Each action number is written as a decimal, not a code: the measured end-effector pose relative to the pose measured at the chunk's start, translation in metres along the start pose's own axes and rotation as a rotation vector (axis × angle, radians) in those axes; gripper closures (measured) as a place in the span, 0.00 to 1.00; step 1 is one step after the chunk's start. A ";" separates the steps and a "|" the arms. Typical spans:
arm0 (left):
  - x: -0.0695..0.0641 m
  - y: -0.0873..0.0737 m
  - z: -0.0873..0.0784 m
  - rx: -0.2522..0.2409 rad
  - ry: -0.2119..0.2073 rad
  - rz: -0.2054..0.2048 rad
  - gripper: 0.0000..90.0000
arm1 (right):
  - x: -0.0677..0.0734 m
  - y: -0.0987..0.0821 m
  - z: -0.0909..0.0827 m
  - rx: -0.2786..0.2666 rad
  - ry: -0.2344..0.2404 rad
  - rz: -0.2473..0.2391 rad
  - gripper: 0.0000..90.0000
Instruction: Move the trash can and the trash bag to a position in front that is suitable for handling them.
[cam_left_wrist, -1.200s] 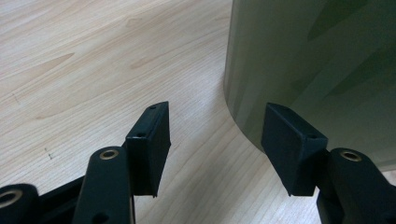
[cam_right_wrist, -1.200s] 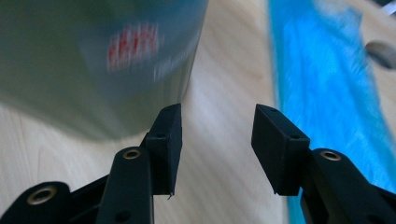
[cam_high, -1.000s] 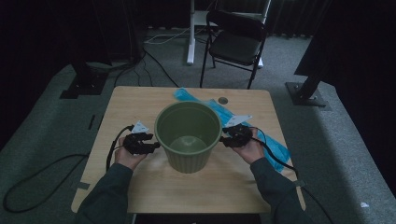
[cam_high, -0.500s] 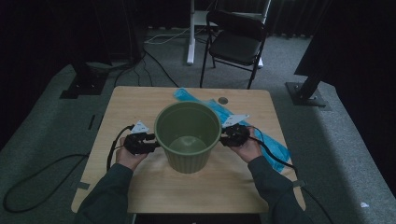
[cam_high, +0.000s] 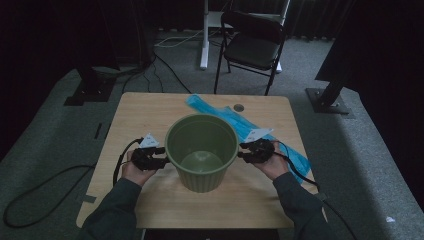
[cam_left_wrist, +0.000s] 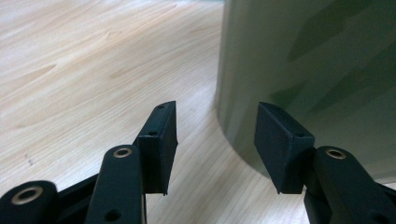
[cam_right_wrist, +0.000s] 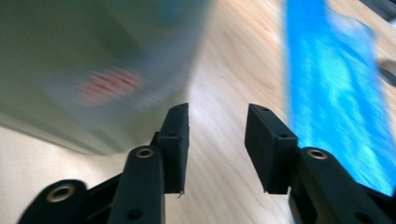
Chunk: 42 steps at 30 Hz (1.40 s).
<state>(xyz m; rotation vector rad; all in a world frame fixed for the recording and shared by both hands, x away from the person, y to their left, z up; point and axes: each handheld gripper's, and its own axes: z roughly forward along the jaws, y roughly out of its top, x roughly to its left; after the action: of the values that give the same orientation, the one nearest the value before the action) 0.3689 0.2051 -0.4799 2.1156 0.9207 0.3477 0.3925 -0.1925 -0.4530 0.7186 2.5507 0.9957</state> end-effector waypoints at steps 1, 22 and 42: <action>0.002 -0.002 0.001 0.008 0.003 -0.003 0.54 | -0.005 -0.004 0.000 0.005 -0.018 0.012 0.65; 0.010 -0.009 0.002 0.035 0.030 -0.005 0.52 | -0.070 -0.058 0.044 0.184 -0.121 0.204 0.66; 0.006 -0.008 0.003 0.035 0.020 0.017 0.52 | -0.059 -0.058 0.046 0.240 -0.017 0.234 1.00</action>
<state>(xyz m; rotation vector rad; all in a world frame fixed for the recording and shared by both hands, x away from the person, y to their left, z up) 0.3713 0.2112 -0.4885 2.1568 0.9273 0.3649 0.4419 -0.2372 -0.5200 1.1075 2.6429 0.7496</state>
